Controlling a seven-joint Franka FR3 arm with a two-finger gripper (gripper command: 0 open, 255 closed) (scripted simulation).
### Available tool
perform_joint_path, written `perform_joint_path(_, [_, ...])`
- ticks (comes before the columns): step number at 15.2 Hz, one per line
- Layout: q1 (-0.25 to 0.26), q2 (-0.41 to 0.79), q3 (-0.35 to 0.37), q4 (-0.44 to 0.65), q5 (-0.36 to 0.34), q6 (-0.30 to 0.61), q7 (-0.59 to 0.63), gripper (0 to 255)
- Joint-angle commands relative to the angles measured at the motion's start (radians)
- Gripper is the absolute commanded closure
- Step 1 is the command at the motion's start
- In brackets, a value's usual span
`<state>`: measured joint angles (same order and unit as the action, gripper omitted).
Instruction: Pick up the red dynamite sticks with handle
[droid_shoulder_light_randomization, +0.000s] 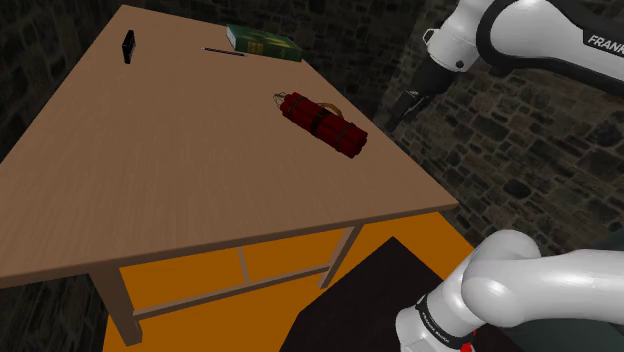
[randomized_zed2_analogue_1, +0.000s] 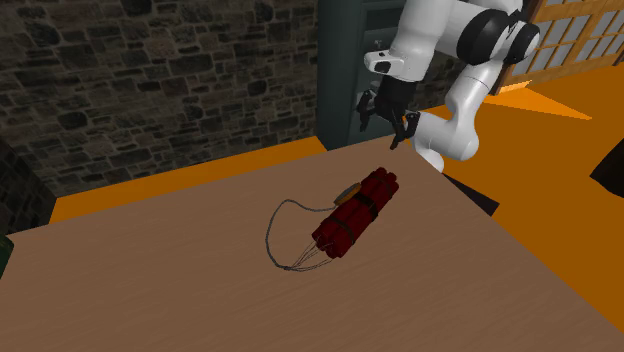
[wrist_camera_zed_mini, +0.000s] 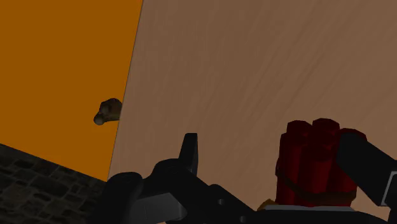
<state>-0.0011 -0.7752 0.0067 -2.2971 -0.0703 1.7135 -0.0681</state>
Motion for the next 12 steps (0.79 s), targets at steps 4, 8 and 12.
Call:
perform_joint_path(4, [-0.041,0.148,0.082,0.108,0.005,-0.012,0.172,0])
perform_joint_path(8, [-0.096,0.361,0.174,0.288,-0.013,-0.057,0.399,0])
perform_joint_path(12, [-0.133,0.589,0.239,0.506,-0.058,-0.137,0.621,0])
